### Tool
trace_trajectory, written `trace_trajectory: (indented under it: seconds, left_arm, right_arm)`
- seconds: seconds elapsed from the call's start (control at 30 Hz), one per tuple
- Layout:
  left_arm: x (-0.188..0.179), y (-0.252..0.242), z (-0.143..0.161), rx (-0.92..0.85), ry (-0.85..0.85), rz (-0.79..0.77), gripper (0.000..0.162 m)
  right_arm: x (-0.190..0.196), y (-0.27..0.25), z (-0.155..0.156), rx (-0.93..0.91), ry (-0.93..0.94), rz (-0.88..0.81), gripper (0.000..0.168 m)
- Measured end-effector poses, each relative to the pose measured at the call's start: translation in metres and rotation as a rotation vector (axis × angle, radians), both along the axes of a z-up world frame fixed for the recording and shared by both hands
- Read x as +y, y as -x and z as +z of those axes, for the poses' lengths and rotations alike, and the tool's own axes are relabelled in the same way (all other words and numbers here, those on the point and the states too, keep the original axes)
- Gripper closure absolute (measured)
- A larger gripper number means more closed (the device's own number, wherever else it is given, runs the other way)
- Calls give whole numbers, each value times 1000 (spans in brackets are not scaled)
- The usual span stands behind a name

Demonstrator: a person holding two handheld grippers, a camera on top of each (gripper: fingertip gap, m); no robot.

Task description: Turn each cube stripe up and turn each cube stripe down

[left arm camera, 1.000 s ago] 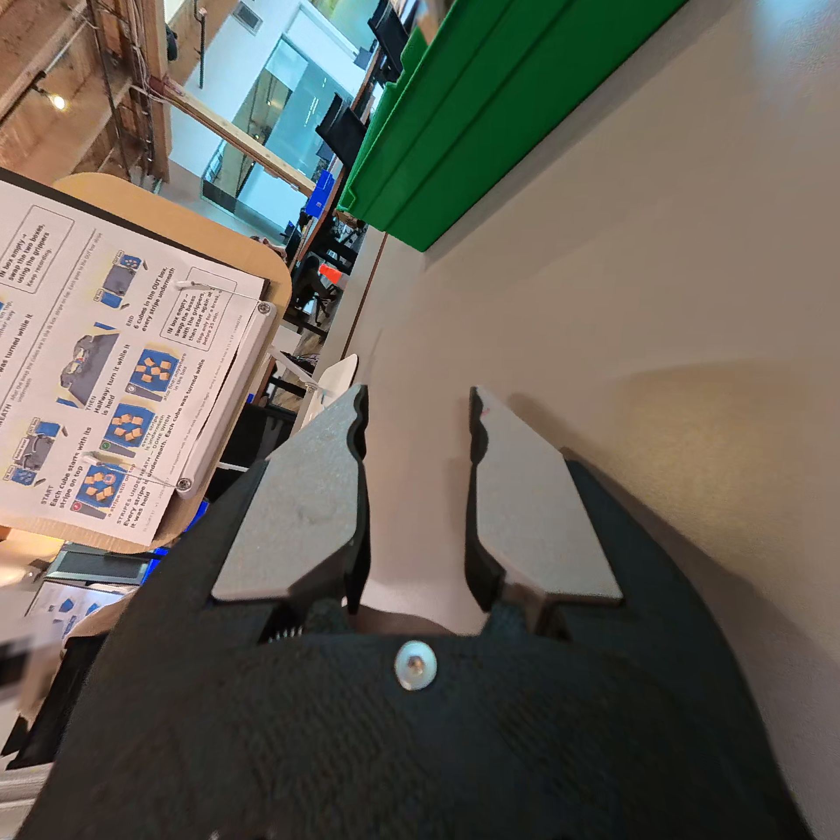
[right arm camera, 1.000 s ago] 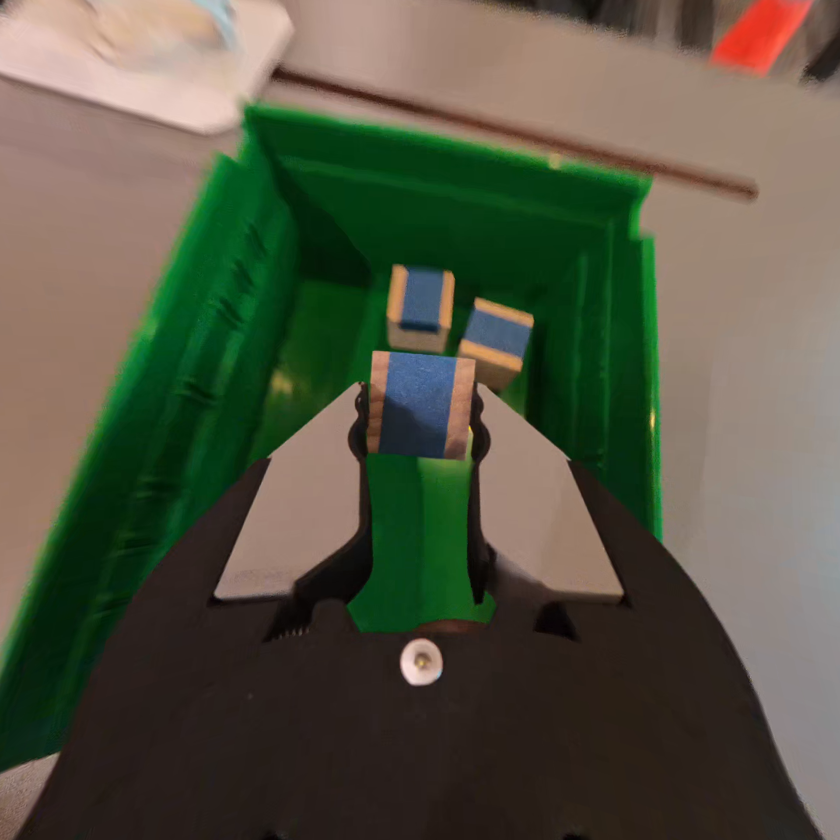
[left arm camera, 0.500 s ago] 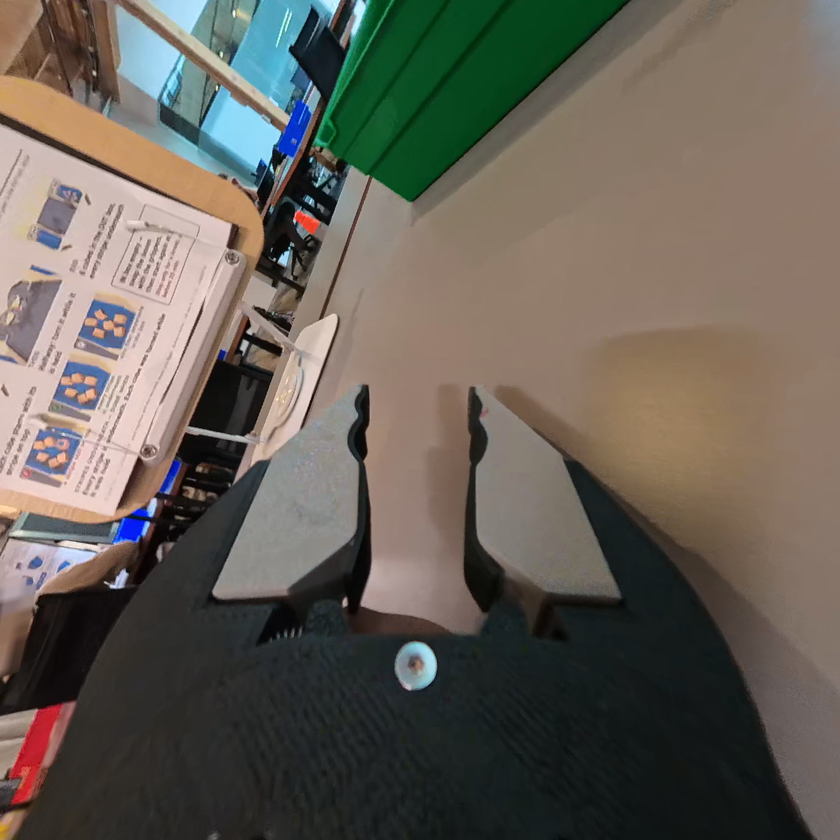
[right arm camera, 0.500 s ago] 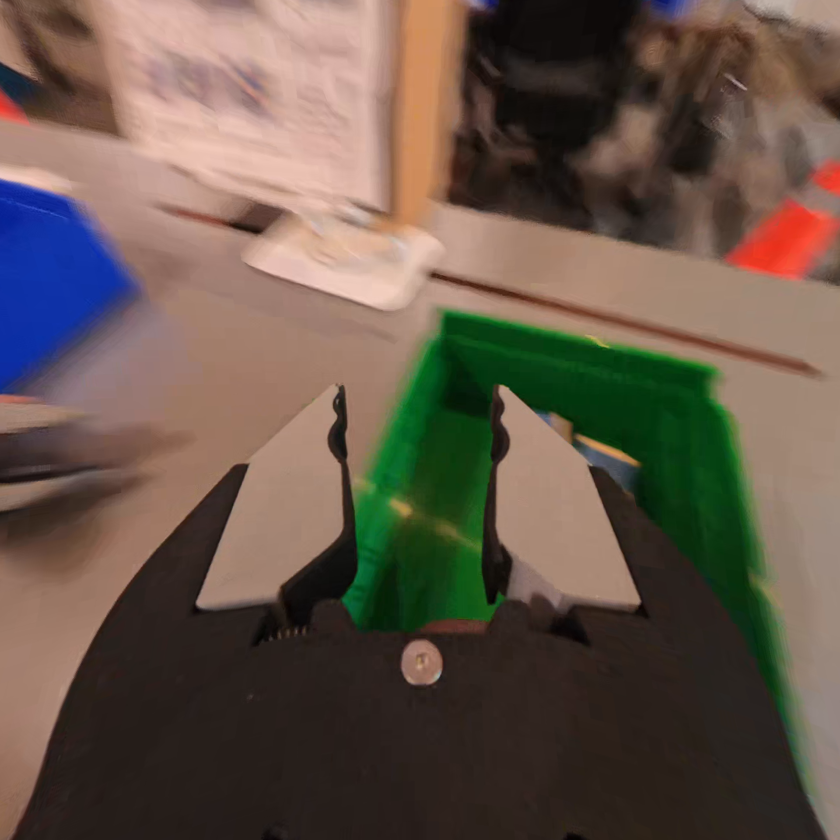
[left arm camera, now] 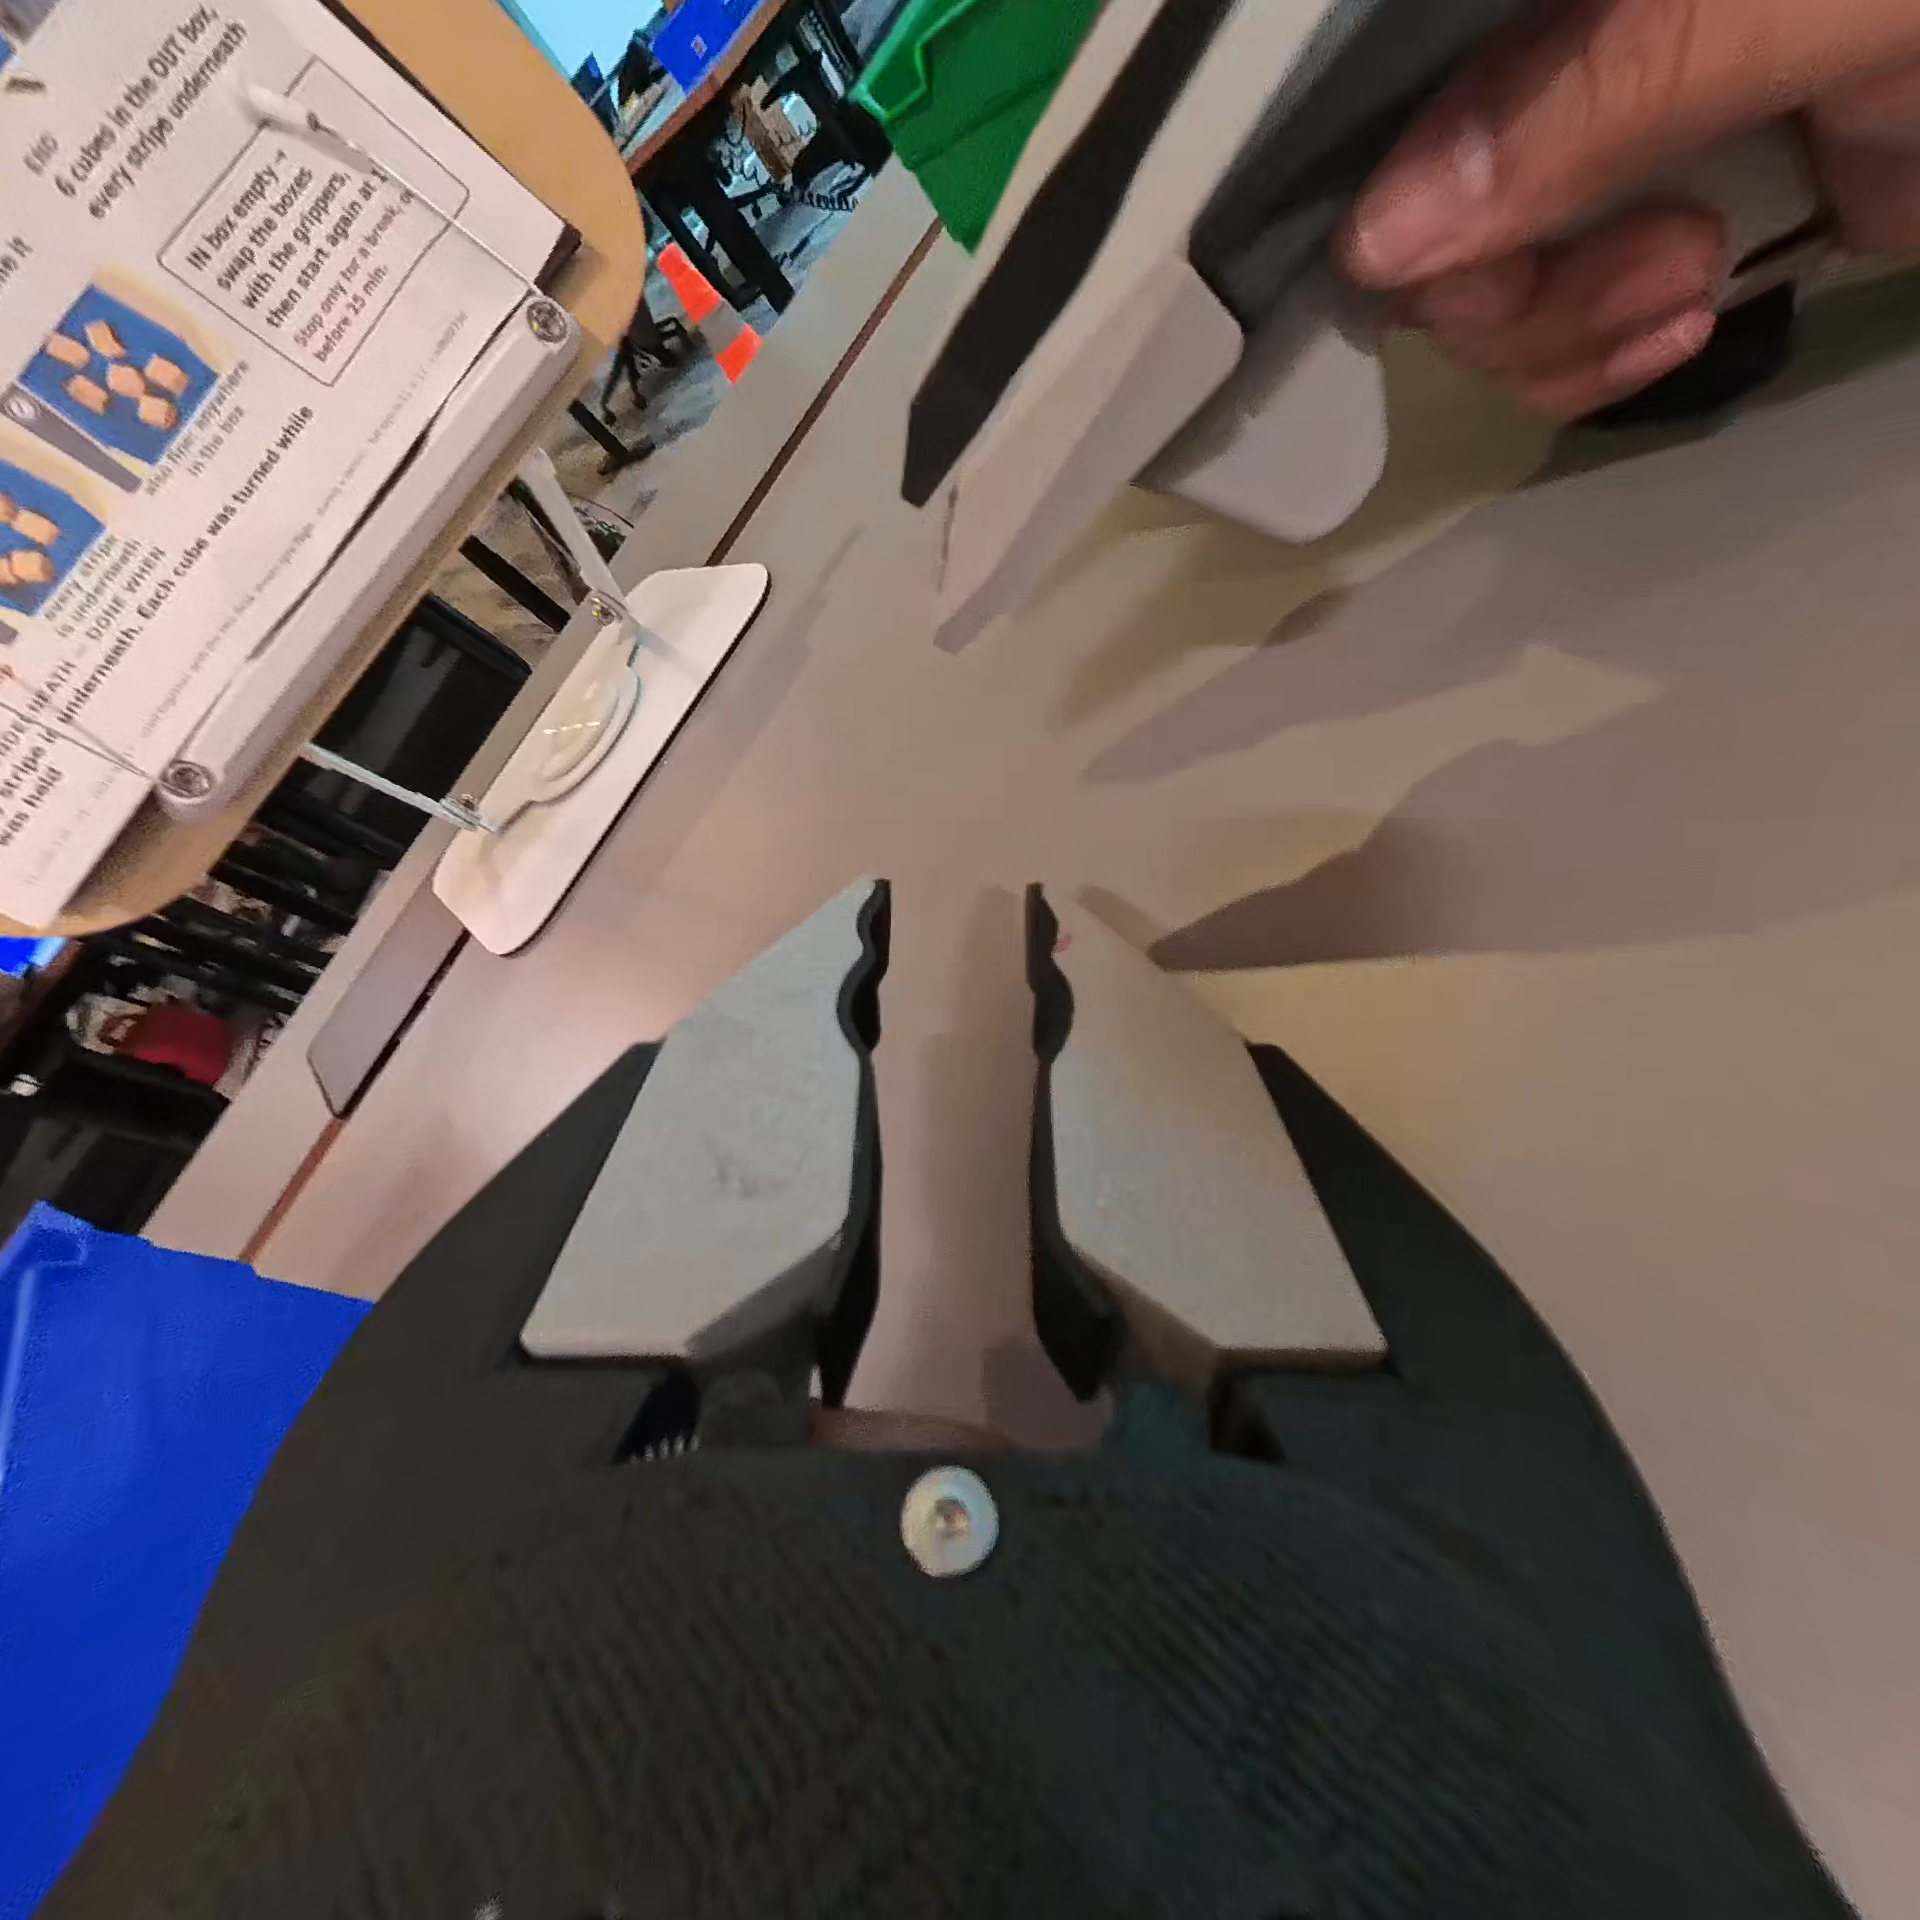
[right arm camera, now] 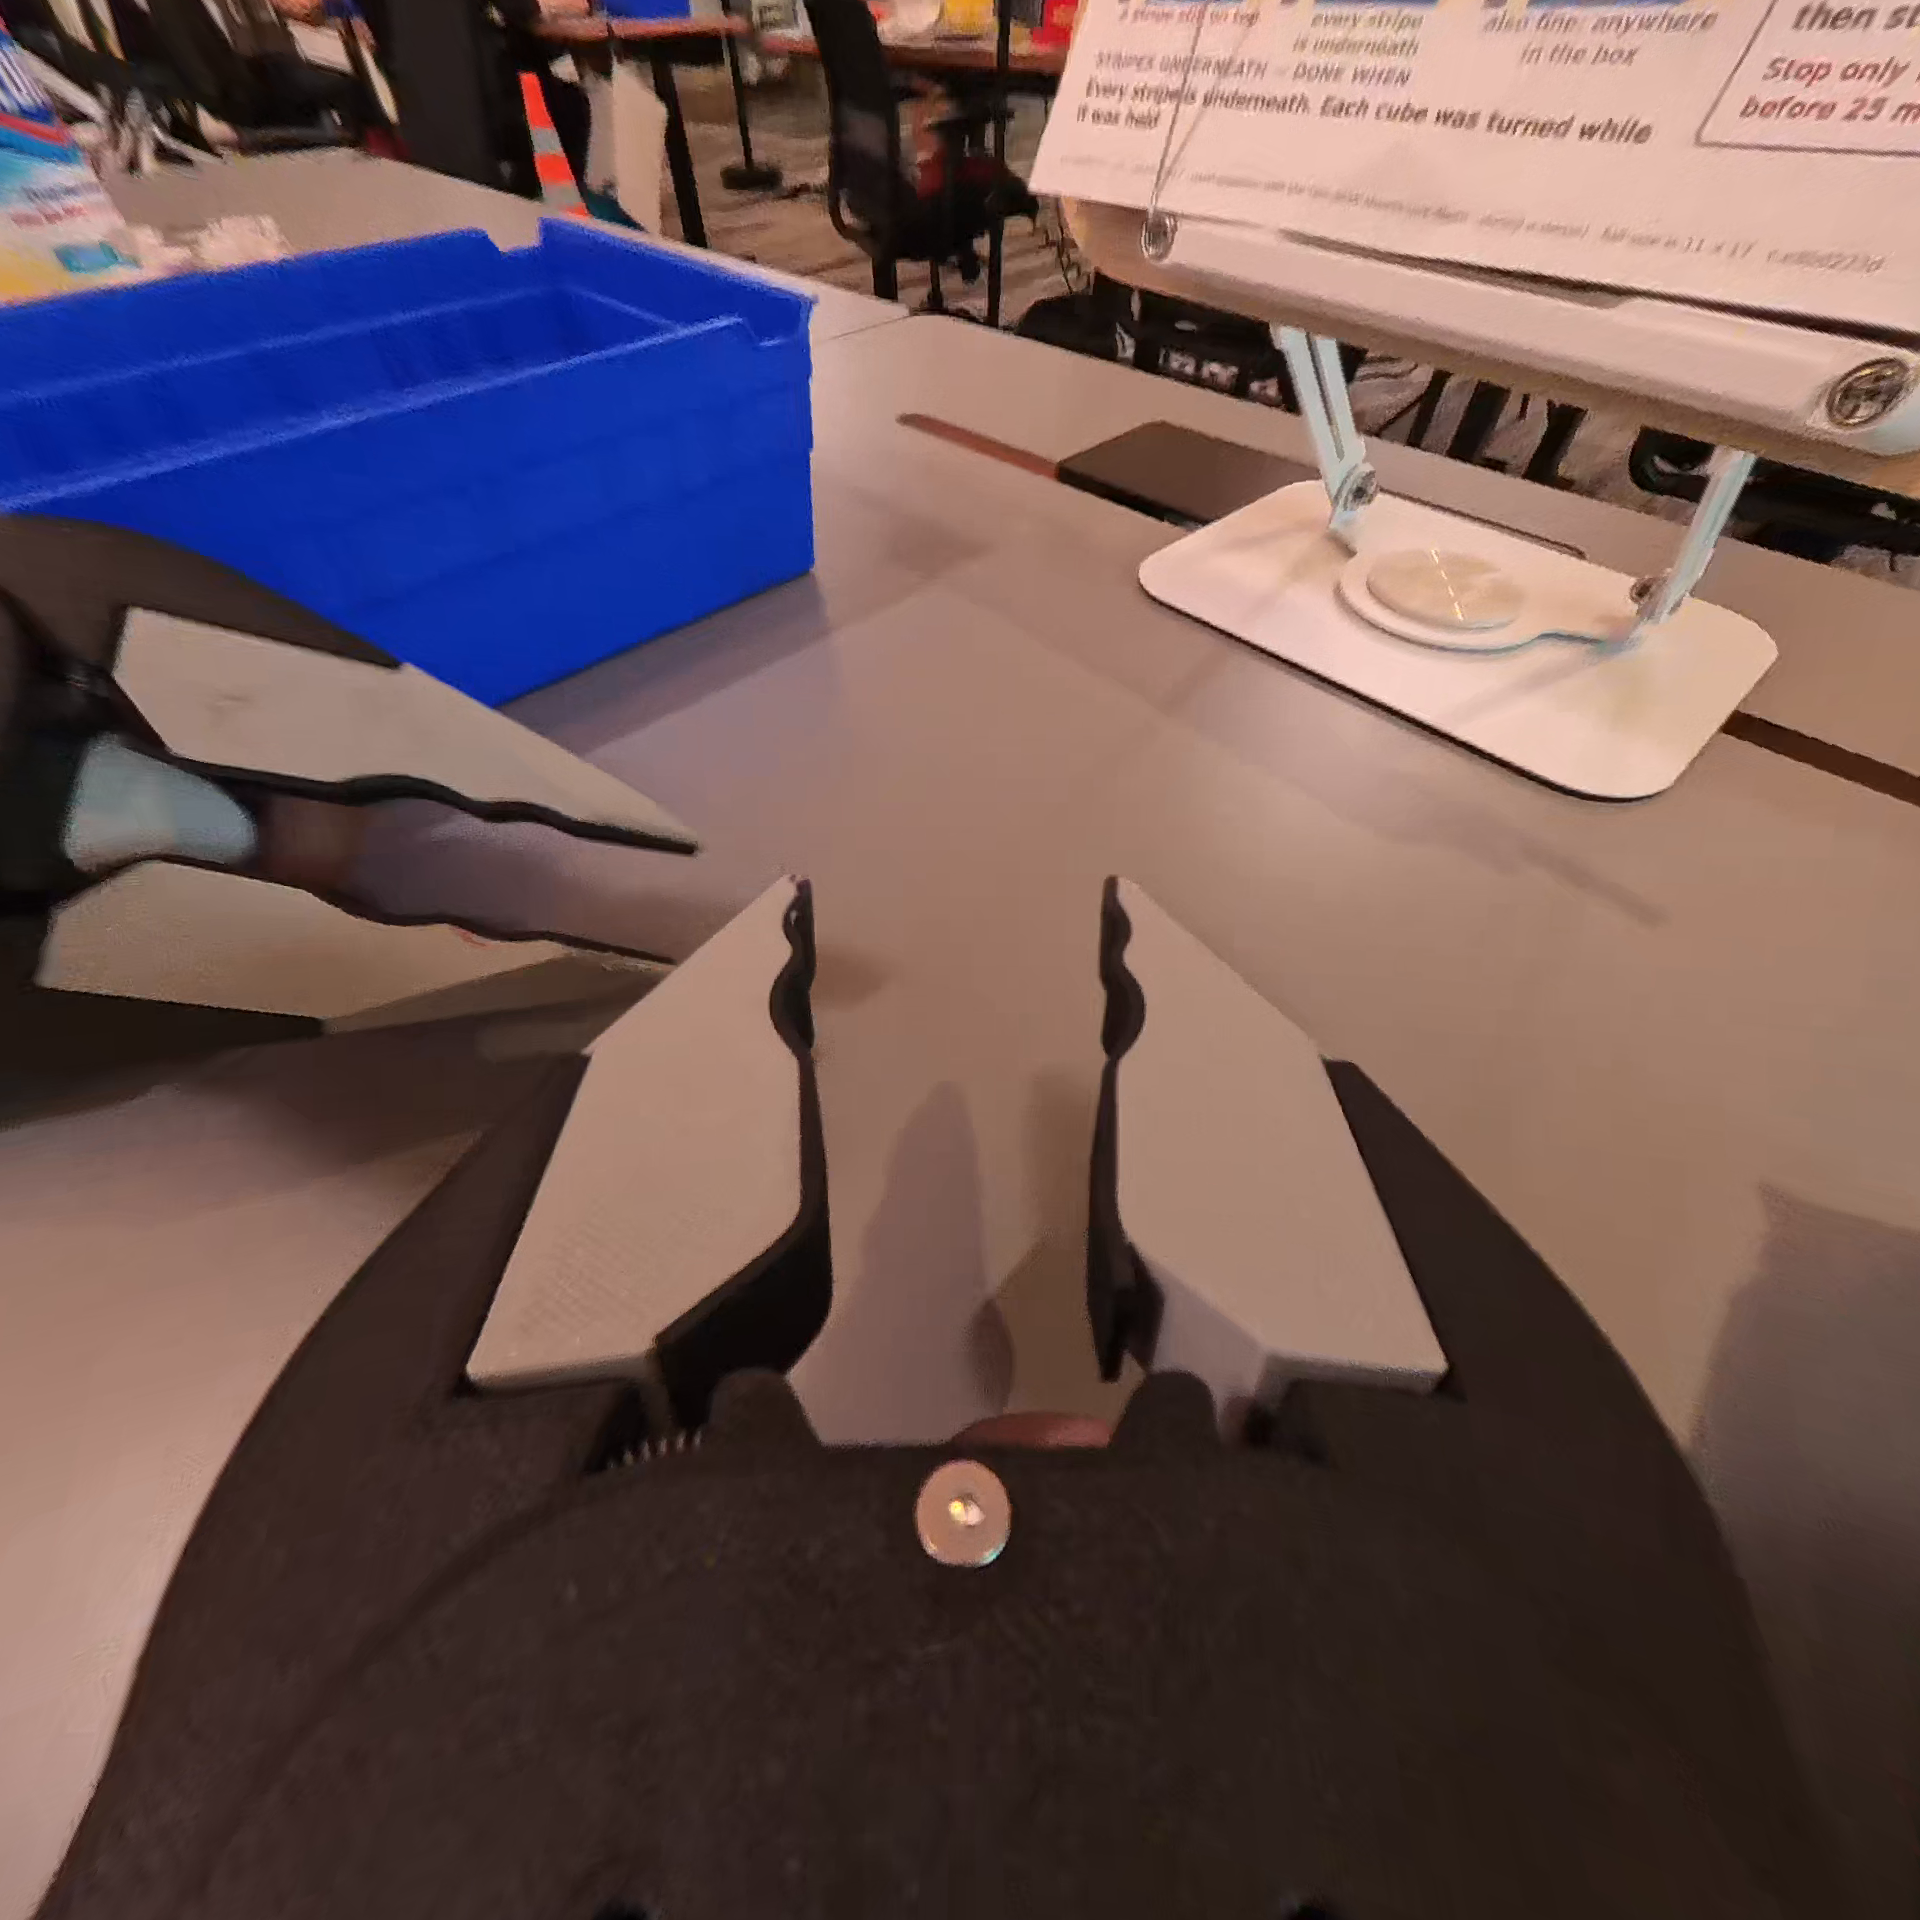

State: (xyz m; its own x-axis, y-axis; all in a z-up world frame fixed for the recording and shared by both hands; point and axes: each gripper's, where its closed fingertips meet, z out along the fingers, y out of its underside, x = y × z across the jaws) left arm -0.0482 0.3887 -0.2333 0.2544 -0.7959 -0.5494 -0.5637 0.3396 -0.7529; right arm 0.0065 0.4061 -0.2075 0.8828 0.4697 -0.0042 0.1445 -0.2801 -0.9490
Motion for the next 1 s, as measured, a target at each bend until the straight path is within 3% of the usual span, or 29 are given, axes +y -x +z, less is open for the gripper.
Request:
trace_trajectory:
  seconds: [0.17,0.23,0.3,0.4,0.5,0.57,0.67,0.73,0.83,0.9,1.0]
  left_arm:
    - [-12,1,15,-93,134,39,134]
    - [-22,9,45,-172,164,24,148]
    - [-18,27,81,-214,169,42,149]
    - [13,71,135,-205,102,137,155]
    - [69,118,150,-69,63,265,160]
    - [111,149,132,56,86,351,162]
    - [147,180,78,169,300,402,155]
    - [156,193,49,247,368,391,154]
    - [156,203,18,343,444,332,135]
    - [147,203,6,392,499,246,121]
    - [151,208,-5,480,479,204,120]
  right_arm:
    - [-6,-11,0,-39,-4,4,115]
    - [-10,-13,0,-29,-4,12,116]
    - [-11,-11,3,-3,-4,19,116]
    - [-13,-4,9,15,-14,41,116]
    - [-17,5,9,-29,-32,67,117]
    - [-19,9,6,-73,-37,80,117]
    - [-20,16,0,-108,-32,103,117]
    - [-21,17,-4,-114,-20,112,118]
    - [-22,20,-5,-88,-5,126,118]
    - [-23,23,-5,-61,8,140,118]
    - [-25,27,-5,-44,17,157,118]
